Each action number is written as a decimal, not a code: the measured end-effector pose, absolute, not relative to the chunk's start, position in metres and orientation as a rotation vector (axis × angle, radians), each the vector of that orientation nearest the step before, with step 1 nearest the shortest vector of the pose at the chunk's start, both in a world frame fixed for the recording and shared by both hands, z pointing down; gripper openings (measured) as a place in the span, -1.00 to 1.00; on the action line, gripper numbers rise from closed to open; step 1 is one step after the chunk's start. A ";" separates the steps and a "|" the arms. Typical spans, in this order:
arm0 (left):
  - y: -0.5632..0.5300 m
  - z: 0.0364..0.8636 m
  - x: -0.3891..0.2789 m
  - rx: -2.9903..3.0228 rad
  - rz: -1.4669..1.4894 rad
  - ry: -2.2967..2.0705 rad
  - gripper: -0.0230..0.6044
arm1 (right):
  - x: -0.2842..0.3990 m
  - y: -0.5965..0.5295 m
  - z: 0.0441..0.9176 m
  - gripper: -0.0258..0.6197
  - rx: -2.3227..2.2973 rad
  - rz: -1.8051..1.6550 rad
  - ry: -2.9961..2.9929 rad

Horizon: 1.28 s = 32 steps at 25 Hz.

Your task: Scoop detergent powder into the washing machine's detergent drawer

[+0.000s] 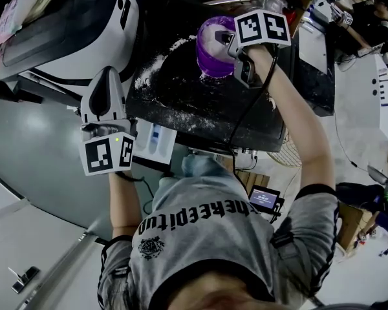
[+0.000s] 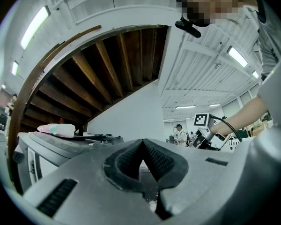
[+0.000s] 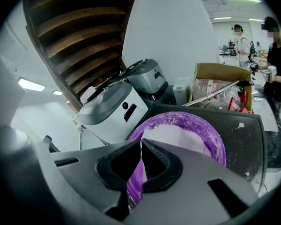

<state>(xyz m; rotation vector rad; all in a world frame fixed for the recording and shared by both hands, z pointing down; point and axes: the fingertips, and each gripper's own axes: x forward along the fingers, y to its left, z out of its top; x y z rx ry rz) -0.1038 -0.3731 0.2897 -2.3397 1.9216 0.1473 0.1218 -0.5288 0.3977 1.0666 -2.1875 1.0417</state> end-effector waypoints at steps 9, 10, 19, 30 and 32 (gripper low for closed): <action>-0.368 0.286 -0.105 -2.342 0.144 1.909 -0.92 | 0.133 -0.528 0.390 -0.90 1.122 1.173 -2.232; -0.368 0.285 -0.104 -2.344 0.144 1.904 -0.92 | 0.134 -0.527 0.389 -0.90 1.131 1.178 -2.235; -0.361 0.281 -0.101 -2.373 0.154 1.854 -0.92 | 0.147 -0.512 0.379 -0.90 1.234 1.199 -2.278; -0.346 0.277 -0.097 -2.428 0.173 1.774 -0.92 | 0.156 -0.476 0.365 -0.90 1.369 1.276 -2.351; -0.342 0.276 -0.098 -2.437 0.177 1.760 -0.92 | 0.156 -0.469 0.363 -0.90 1.396 1.301 -2.363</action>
